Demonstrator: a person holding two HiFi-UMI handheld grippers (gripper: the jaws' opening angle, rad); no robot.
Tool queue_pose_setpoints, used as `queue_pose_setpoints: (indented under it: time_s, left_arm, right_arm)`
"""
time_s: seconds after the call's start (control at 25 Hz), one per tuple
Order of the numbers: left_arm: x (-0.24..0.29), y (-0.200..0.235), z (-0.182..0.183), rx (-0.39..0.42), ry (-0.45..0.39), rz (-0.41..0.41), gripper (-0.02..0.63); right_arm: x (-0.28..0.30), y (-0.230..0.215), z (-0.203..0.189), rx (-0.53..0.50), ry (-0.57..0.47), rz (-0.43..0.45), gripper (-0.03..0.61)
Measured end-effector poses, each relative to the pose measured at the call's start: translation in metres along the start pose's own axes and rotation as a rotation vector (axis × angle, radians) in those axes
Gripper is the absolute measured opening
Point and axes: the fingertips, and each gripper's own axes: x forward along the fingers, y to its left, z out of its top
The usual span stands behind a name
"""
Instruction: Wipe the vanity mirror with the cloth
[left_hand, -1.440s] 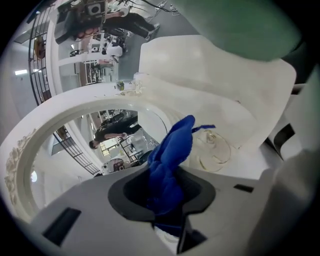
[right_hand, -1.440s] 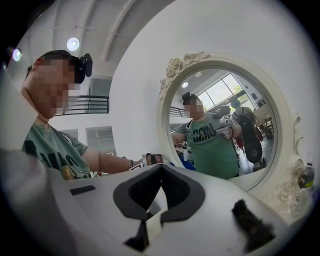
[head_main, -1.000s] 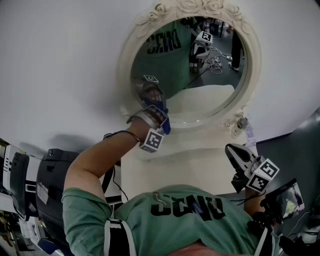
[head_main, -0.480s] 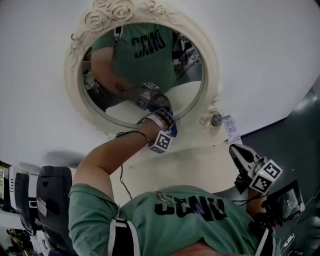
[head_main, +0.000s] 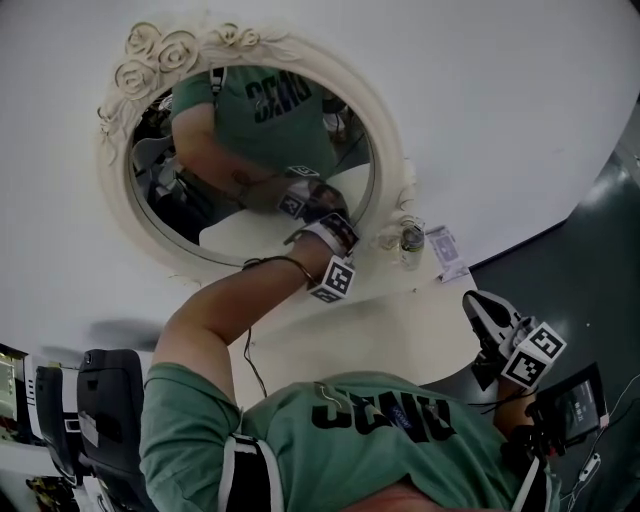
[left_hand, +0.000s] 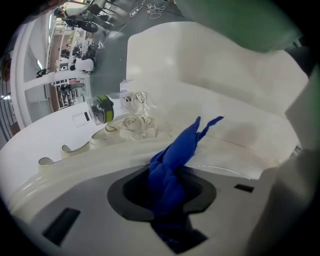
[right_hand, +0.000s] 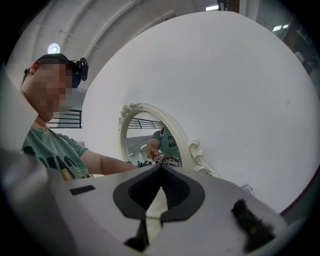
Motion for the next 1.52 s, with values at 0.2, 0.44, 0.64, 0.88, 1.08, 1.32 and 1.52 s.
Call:
queue_pose_setpoints:
  time_s: [0.2,0.44,0.64,0.88,1.08,1.32,1.52]
  left_arm:
    - [-0.019,-0.004,0.0,-0.075,0.003,0.041,0.121]
    - [-0.084,-0.085,-0.052,-0.192,0.036,0.024,0.121]
    - [-0.142,-0.214,-0.124,-0.291,0.11,-0.008,0.121]
    - [-0.156,-0.207,-0.131,-0.32,0.123,0.023,0.12]
    - [-0.16,-0.179,-0.144,-0.32,0.112,0.093,0.12]
    - [-0.143,-0.164,-0.147,-0.321,0.131,0.074,0.12]
    - [-0.118,-0.184,-0.132,-0.286,0.115,0.018,0.115]
  right_arm:
    - [0.024,0.015,0.003,-0.032,0.015,0.078,0.012]
    - [0.075,0.066,0.0,-0.065,0.064,0.156,0.012]
    - [0.145,0.164,-0.033,-0.113,0.105,0.222,0.011]
    - [0.146,0.171,-0.036,-0.122,0.112,0.251,0.011]
    - [0.153,0.188,-0.042,-0.128,0.11,0.247,0.012]
    - [0.145,0.177,-0.047,-0.112,0.1,0.204,0.012]
    - [0.133,0.163,-0.041,-0.106,0.097,0.191,0.012]
